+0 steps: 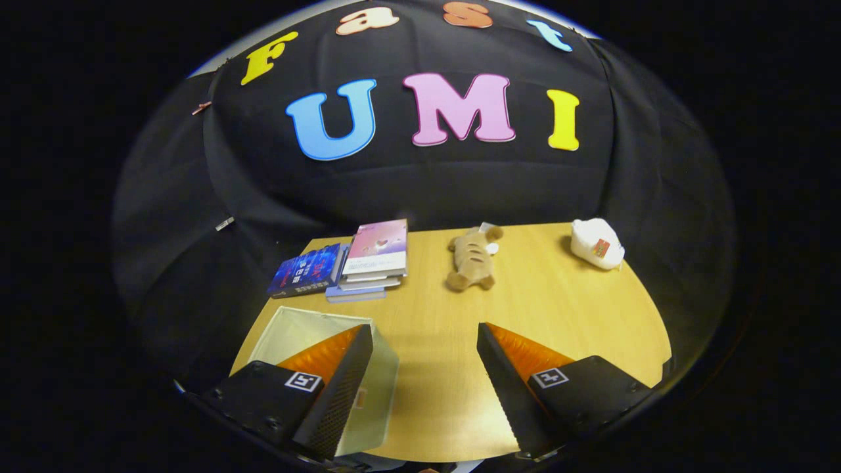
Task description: Open the storage box then place both shoes into the box .Put the left shoe in first, then the right shoe, with the right side of both shoes facing outward in a uniform manner.
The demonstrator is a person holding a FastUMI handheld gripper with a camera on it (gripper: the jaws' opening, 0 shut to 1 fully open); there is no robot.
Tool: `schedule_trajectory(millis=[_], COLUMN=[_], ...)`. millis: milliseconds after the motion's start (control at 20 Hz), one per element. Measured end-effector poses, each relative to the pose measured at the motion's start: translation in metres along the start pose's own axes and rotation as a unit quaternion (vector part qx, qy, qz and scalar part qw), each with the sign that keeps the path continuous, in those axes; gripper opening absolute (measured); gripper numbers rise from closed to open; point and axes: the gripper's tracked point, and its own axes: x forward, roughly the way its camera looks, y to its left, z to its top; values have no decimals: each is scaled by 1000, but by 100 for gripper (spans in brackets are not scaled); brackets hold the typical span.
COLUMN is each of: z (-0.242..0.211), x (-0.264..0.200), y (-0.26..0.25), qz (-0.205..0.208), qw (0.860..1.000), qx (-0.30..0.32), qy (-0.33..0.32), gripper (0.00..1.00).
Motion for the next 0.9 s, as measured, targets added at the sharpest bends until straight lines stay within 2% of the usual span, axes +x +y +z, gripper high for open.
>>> schedule_trajectory(millis=[200,400,650,900], z=[27,56,78,76], x=[-22,-48,-72,-90], y=[-70,-119,-148,-154], qz=[-23,-31,-17,8], qw=[998,995,992,992], qx=[-14,-28,-38,-21], qy=[-53,-96,-118,-127], gripper=[99,99,99,99])
